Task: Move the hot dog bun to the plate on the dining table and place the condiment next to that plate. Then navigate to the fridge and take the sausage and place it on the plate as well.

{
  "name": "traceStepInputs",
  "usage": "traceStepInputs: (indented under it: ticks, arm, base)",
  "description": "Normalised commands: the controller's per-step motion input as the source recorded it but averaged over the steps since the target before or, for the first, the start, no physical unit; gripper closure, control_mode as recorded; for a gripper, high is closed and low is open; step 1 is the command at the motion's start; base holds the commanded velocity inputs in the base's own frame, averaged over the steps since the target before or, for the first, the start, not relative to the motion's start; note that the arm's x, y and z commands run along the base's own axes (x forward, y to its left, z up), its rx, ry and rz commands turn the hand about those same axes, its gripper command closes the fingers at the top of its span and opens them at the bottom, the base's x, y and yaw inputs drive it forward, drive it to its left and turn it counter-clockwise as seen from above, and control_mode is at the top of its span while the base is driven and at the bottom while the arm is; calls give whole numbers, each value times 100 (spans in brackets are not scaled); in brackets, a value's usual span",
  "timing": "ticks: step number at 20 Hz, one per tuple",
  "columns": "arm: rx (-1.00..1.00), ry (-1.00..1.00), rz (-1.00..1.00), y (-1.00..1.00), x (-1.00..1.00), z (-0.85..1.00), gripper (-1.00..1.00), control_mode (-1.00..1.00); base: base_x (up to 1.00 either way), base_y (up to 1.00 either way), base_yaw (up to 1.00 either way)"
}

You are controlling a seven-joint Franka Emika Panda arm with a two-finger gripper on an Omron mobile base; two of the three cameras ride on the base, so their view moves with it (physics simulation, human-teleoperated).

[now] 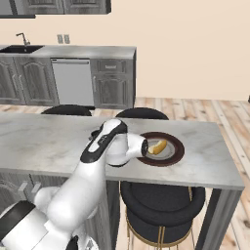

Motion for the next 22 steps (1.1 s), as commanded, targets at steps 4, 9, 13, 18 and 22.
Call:
traceStepInputs:
  ticks: [4,9,13,18,22]
  arm:
    - [0,0,6,-20,64,-22,100,-100]
    - [0,0,5,-12,48,-39,100,-100]
    - [0,0,4,-6,38,-39,100,-100]
    - [0,0,2,-3,31,-33,100,-100]
    - [0,0,1,0,27,-23,100,-100]
  base:
    - [0,0,0]
    - [0,0,0]
    - [0,0,0]
    - [0,0,0]
    - [0,0,0]
